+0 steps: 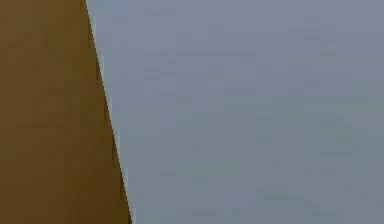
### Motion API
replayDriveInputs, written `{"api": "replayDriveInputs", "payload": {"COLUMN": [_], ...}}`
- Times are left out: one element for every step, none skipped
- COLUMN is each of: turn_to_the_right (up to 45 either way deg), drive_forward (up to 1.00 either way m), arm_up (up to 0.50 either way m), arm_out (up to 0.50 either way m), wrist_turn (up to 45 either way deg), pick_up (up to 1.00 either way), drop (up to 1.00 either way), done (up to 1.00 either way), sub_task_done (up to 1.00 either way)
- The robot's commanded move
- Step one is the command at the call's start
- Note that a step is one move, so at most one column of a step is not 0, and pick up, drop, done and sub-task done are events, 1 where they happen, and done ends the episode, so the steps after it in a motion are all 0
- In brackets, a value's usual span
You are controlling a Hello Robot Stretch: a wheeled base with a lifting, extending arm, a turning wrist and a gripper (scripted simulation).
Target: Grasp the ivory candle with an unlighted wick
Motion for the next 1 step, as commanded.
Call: {"api": "replayDriveInputs", "payload": {"turn_to_the_right": [0.0], "drive_forward": [0.0], "arm_up": [0.0], "arm_out": [0.0], "wrist_turn": [0.0], "pick_up": [0.0], "drop": [0.0], "done": [1.0], "sub_task_done": [0.0]}}
